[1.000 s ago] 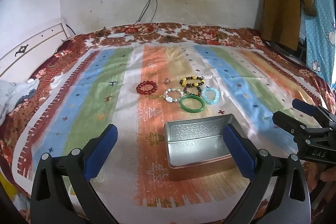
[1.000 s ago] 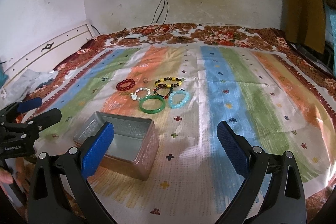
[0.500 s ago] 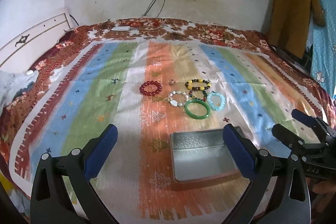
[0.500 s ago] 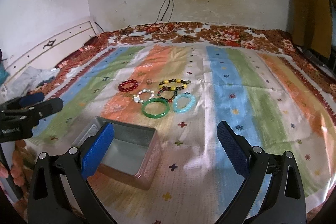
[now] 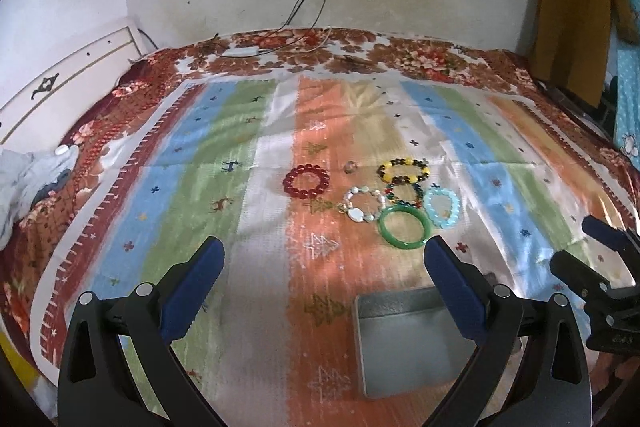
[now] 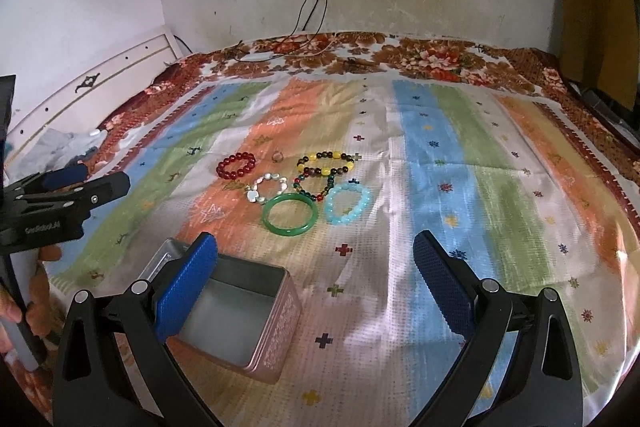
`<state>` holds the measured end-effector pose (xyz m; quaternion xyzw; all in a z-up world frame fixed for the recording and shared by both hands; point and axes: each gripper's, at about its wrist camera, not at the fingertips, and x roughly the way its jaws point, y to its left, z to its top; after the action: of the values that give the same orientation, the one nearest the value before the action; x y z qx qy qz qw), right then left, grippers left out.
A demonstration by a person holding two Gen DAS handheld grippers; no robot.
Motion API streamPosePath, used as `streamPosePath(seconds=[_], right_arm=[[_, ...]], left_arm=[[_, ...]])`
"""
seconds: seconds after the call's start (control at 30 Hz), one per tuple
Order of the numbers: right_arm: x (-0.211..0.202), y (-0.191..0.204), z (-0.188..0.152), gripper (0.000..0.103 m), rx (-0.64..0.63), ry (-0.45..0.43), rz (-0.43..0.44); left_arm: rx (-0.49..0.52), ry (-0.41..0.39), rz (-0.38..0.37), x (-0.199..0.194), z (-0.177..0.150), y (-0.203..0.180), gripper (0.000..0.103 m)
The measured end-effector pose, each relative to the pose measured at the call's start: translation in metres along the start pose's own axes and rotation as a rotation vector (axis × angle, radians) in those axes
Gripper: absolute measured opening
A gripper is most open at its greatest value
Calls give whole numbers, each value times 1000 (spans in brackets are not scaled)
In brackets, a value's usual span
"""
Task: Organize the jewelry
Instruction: 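Move both tools toward the bracelets beside the silver tin, then grasp the red bead bracelet with the left tool while the right tool grasps the light blue bracelet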
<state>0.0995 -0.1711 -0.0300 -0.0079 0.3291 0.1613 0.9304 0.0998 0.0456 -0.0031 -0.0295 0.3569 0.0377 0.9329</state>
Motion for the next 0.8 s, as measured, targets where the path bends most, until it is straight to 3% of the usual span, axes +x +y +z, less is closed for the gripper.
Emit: streamPosePath(seconds=[0.33,0.8], right_arm=[[17,1,14,99,-15,28,18],[49,-7,32,99,1,89,28]], left_arm=[[-53,49,-22,26,17,15,97],[-42,88,3,58,36,17,97]])
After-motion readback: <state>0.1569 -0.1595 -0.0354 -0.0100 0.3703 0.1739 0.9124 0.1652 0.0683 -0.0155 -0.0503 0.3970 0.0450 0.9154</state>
